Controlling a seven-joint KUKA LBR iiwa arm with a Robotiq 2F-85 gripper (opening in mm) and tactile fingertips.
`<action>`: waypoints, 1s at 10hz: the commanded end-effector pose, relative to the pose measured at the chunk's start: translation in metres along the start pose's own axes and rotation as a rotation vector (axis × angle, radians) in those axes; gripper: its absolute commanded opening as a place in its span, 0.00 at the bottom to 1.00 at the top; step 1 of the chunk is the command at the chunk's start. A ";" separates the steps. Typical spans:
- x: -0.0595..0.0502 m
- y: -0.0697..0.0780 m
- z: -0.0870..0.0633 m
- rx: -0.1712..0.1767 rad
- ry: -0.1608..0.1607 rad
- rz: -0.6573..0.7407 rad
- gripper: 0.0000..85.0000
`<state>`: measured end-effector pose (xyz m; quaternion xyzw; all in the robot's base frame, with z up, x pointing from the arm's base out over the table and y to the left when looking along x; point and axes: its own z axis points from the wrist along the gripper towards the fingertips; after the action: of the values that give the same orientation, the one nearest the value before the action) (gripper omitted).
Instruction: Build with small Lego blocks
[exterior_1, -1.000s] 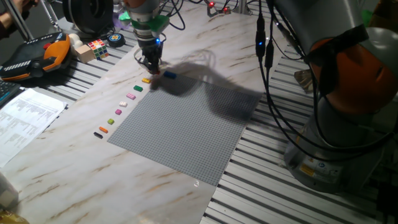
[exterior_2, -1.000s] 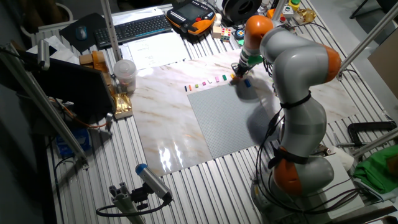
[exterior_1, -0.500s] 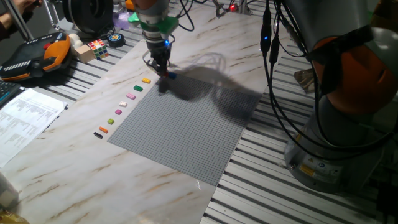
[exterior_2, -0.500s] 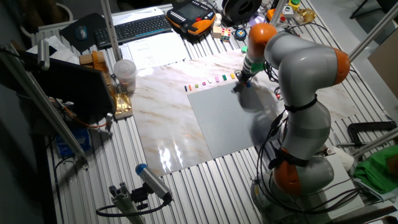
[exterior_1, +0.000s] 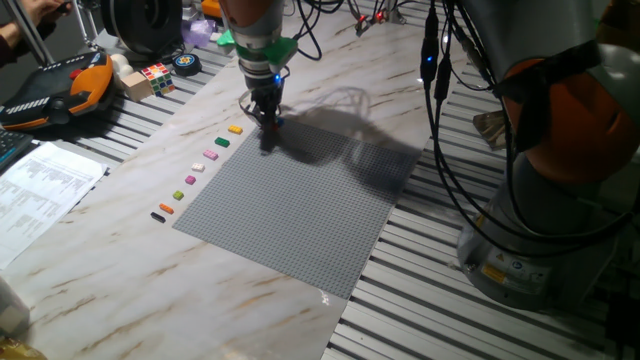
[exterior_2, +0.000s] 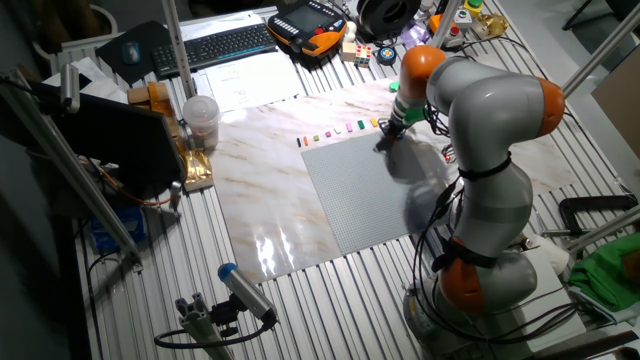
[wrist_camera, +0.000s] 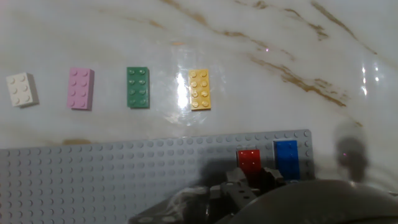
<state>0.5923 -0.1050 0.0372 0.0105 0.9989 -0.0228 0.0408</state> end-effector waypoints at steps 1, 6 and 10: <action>0.000 0.000 0.001 0.001 -0.002 0.000 0.01; -0.002 0.001 0.006 -0.001 -0.004 -0.002 0.01; -0.003 0.001 0.009 -0.004 -0.005 -0.003 0.01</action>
<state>0.5959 -0.1046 0.0285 0.0088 0.9988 -0.0205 0.0434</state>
